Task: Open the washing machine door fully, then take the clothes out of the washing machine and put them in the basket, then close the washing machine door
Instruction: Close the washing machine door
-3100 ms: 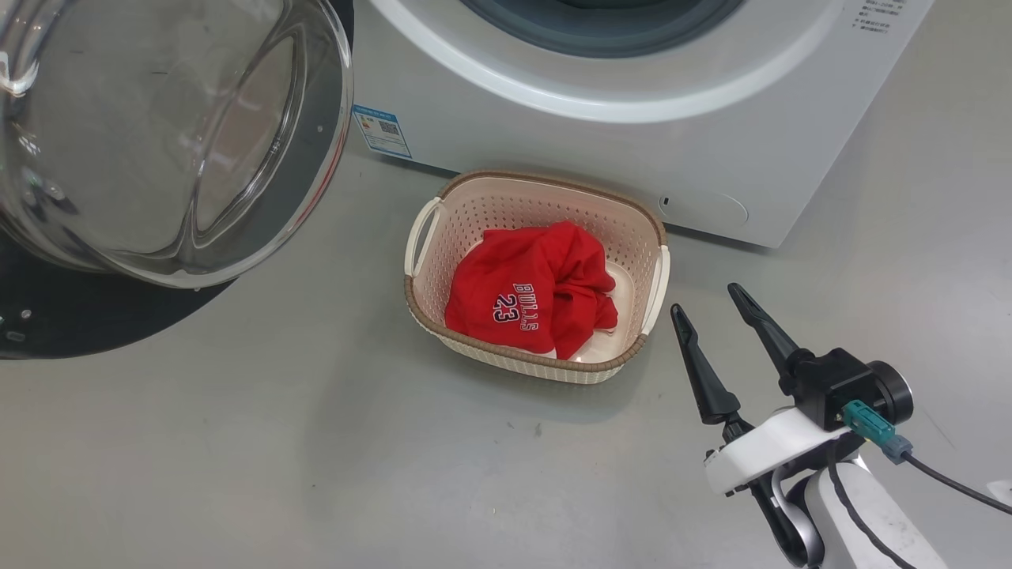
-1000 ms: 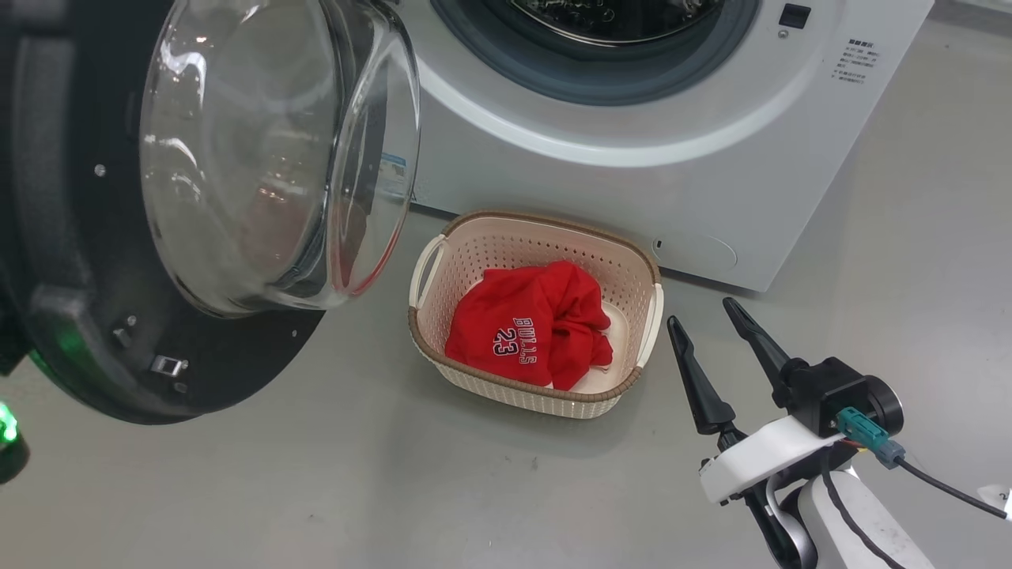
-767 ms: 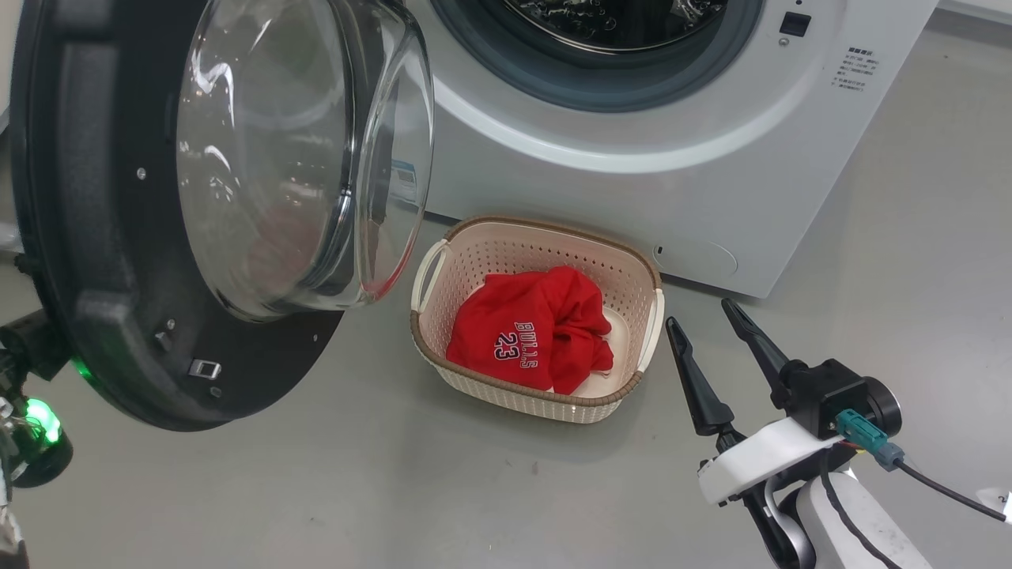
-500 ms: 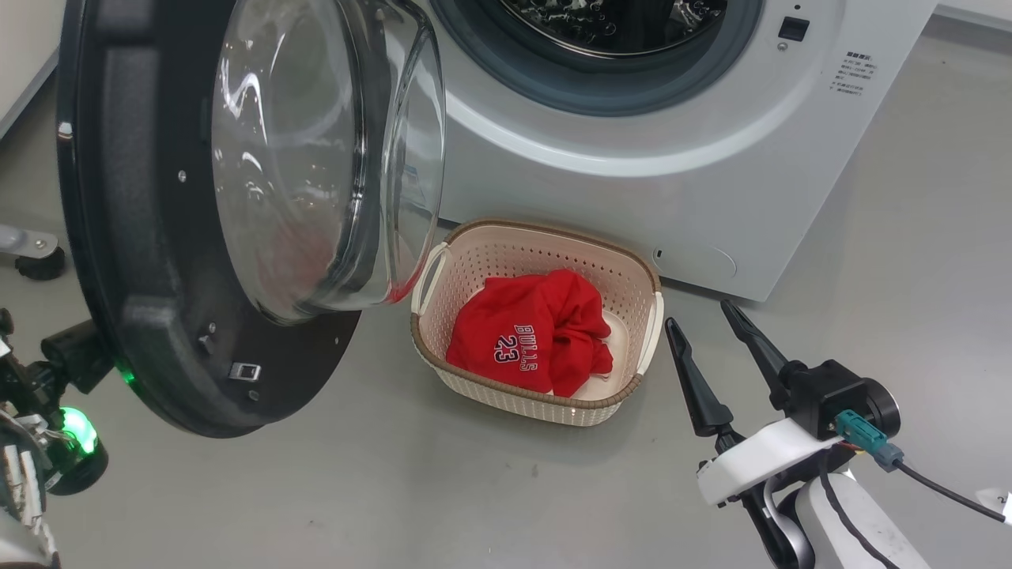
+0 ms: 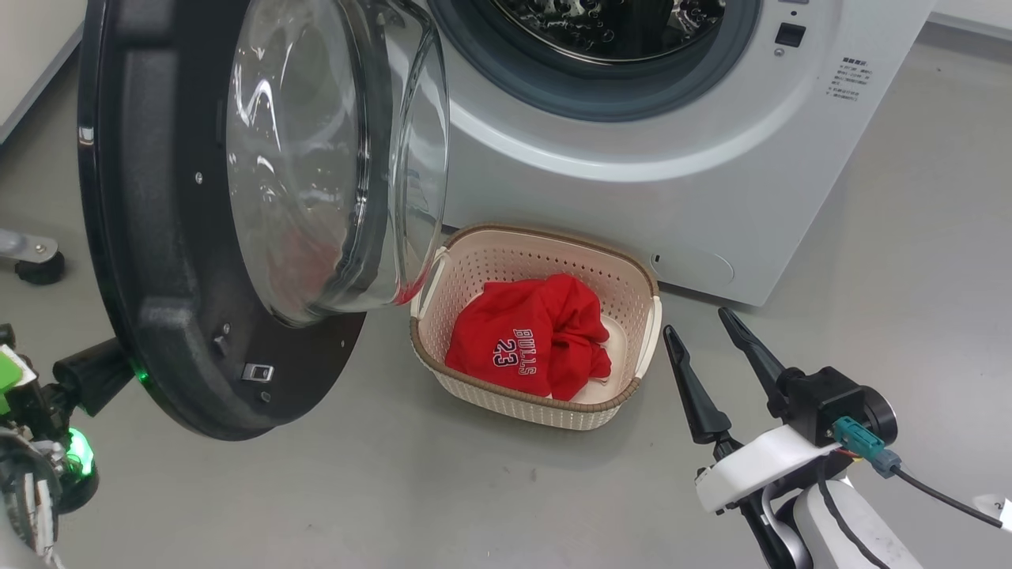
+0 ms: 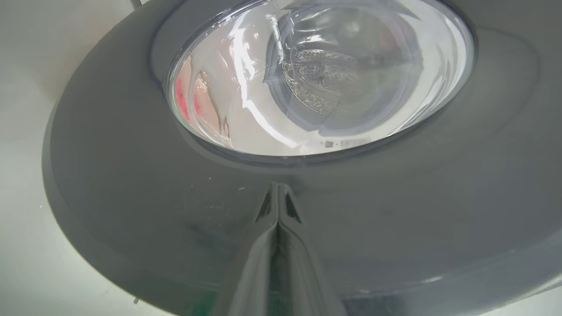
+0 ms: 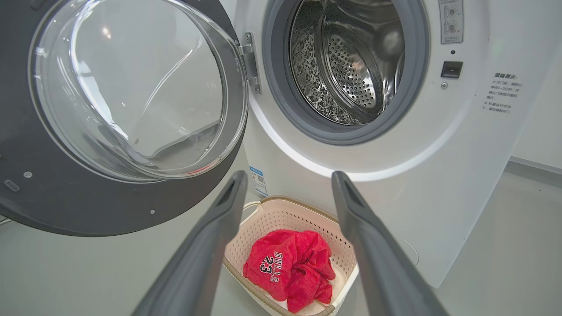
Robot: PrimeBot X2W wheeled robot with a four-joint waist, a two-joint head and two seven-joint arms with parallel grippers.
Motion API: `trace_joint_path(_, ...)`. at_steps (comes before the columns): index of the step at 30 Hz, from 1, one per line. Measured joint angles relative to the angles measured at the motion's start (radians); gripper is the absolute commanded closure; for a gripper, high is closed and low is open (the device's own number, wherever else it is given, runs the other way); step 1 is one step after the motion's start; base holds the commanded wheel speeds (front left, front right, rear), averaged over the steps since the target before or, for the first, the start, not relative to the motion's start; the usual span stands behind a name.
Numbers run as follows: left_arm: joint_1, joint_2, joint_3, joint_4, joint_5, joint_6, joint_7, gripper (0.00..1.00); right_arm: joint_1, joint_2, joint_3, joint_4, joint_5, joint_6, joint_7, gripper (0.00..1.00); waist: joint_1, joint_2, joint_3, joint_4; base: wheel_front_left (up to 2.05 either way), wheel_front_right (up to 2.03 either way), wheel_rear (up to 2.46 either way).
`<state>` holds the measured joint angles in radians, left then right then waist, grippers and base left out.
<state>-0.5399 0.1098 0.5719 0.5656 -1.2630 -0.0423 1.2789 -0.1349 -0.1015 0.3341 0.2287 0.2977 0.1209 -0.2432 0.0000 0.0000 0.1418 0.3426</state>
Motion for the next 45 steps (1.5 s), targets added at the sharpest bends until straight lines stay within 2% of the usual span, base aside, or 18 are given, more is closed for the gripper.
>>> trace_joint_path(6,0.054,0.005,-0.024,-0.084,0.079,-0.042,-0.078,1.00,0.001,0.001,0.000,0.004,0.003,0.000,0.000,0.00,0.0000,0.0000,-0.006,0.000,0.00,0.00,0.00)
trace_joint_path(11,0.092,0.031,-0.053,-0.152,0.183,-0.065,-0.173,1.00,0.002,0.003,-0.003,0.008,0.007,0.000,0.000,0.00,0.0000,0.0000,-0.015,0.003,0.00,0.00,0.00)
trace_joint_path(13,0.116,0.047,-0.074,-0.184,0.237,-0.078,-0.213,1.00,0.006,0.004,-0.003,0.009,0.008,0.000,0.000,0.00,0.0000,0.0000,-0.021,0.005,0.00,0.00,0.00)
trace_joint_path(21,0.247,0.150,-0.195,-0.327,0.494,-0.083,-0.418,1.00,0.022,0.006,0.001,0.013,0.009,0.000,0.000,0.00,0.0000,0.0000,-0.041,0.011,0.00,0.00,0.00)
trace_joint_path(26,0.299,0.187,-0.290,-0.441,0.558,-0.083,-0.557,1.00,0.022,0.008,0.006,0.014,0.009,0.000,-0.001,0.00,0.0000,0.0000,-0.044,0.008,0.00,0.00,0.00)
trace_joint_path(33,0.376,0.190,-0.358,-0.506,0.616,-0.083,-0.761,1.00,0.022,0.009,0.008,0.017,0.010,0.000,-0.001,0.00,0.0000,0.0000,-0.052,0.008,0.00,0.00,0.00)
trace_joint_path(34,0.376,0.190,-0.358,-0.506,0.616,-0.083,-0.761,1.00,0.022,0.009,0.008,0.017,0.010,0.000,-0.001,0.00,0.0000,0.0000,-0.052,0.008,0.00,0.00,0.00)
trace_joint_path(45,0.463,0.160,-0.375,-0.508,0.642,-0.083,-1.017,1.00,0.026,0.009,0.009,0.018,0.010,0.000,-0.001,0.00,0.0000,0.0000,-0.061,0.008,0.00,0.00,0.00)
